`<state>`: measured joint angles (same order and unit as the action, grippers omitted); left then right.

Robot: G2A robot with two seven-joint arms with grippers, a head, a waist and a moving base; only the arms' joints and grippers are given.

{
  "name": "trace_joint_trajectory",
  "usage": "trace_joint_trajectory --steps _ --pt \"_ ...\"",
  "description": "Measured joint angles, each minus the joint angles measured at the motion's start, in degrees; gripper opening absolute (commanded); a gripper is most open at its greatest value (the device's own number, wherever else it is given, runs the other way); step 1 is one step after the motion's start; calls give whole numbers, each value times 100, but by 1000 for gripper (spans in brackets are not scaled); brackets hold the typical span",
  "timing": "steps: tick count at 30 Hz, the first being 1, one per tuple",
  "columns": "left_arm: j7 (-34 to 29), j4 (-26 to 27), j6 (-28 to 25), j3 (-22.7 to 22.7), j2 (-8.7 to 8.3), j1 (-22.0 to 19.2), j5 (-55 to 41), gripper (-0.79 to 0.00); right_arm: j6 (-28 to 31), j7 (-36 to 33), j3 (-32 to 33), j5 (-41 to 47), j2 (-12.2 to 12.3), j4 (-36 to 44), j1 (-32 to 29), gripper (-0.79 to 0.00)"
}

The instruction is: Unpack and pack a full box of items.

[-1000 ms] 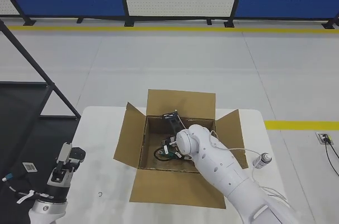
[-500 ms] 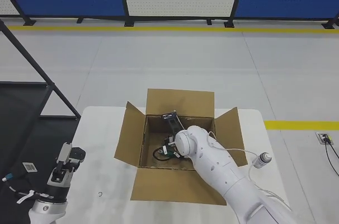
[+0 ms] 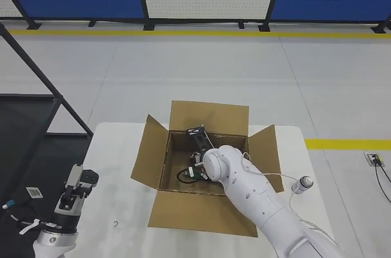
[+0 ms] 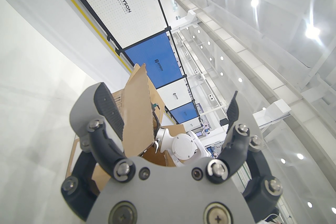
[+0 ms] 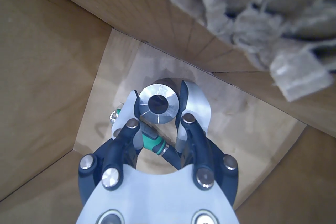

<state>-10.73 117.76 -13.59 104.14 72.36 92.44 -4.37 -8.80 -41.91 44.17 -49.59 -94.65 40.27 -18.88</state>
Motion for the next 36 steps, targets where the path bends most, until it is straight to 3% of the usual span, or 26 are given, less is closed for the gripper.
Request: trace_joint_trajectory --steps 5,11,18,21,36 --pt "0 0 0 0 0 0 0 0 -123 -157 307 -435 241 993 -414 -785" --pt "0 0 0 0 0 0 0 0 -252 -753 906 -1329 635 2951 -1326 -785" --pt "0 0 0 0 0 0 0 0 71 -1286 1509 -2096 932 5278 -2477 -785" --pt "0 0 0 0 0 0 0 0 287 -1381 1634 -2175 984 5839 -2751 -785" --pt "0 0 0 0 0 0 0 0 376 -1479 1656 -2199 996 5993 -2810 -785"
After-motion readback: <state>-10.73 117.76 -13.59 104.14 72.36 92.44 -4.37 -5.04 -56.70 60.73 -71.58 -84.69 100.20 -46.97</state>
